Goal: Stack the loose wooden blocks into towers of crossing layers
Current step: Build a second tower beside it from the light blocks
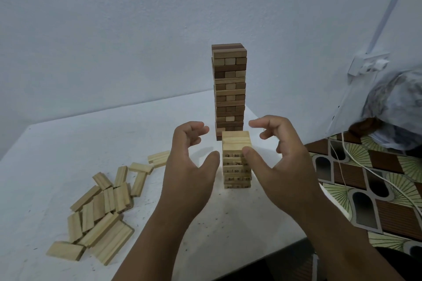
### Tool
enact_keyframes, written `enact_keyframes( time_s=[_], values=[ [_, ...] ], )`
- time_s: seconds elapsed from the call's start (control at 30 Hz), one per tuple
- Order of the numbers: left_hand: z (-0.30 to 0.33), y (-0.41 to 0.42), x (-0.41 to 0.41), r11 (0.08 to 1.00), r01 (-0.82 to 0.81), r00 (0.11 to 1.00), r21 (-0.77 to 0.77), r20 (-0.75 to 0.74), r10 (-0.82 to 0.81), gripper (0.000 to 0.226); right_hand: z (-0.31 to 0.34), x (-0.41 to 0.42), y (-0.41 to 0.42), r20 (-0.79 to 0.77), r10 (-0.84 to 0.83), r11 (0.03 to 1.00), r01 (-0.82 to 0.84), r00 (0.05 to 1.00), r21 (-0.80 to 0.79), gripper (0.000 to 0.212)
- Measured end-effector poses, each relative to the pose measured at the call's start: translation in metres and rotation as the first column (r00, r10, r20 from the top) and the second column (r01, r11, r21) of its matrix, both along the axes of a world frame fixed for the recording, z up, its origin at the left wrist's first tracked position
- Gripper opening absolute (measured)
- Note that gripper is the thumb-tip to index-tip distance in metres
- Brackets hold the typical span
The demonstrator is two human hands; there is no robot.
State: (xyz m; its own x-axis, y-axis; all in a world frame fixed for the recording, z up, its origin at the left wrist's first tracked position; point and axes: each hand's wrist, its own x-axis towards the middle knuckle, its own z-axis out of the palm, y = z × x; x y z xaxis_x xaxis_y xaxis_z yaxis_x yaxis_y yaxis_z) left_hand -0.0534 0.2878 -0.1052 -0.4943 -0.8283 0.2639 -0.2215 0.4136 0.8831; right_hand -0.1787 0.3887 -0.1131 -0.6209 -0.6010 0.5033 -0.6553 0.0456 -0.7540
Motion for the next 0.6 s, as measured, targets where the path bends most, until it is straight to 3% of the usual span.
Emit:
enact_keyframes(
  time_s=[0.13, 0.23, 0.3, 0.47, 0.6],
  values=[
    [0.007, -0.003, 0.03, 0.993, -0.033, 0.999, -0.114, 0.032, 0.037, 0.035, 0.007, 0.036, -0.007, 0.031, 0.105, 0.994, -0.103, 0.994, -0.042, 0.033],
    [0.004, -0.015, 0.062, 0.988, -0.071, 0.995, -0.14, 0.061, 0.08, 0.024, 0.001, 0.059, -0.018, 0.037, 0.176, 0.983, -0.177, 0.984, 0.039, 0.033],
    [-0.002, -0.023, 0.084, 0.975, -0.113, 0.977, -0.191, 0.157, 0.144, 0.021, -0.004, 0.07, -0.027, 0.034, 0.221, 0.967, -0.224, 0.975, 0.121, 0.034],
    [-0.026, -0.044, 0.114, 0.957, -0.131, 0.756, -0.259, 0.599, 0.265, 0.031, -0.023, 0.088, -0.063, -0.052, 0.354, 0.887, -0.318, 0.934, 0.336, 0.033],
    [-0.032, -0.047, 0.122, 0.96, -0.121, 0.719, -0.253, 0.645, 0.26, 0.027, -0.032, 0.085, -0.106, -0.14, 0.389, 0.825, -0.277, 0.91, 0.492, 0.044]
  ],
)
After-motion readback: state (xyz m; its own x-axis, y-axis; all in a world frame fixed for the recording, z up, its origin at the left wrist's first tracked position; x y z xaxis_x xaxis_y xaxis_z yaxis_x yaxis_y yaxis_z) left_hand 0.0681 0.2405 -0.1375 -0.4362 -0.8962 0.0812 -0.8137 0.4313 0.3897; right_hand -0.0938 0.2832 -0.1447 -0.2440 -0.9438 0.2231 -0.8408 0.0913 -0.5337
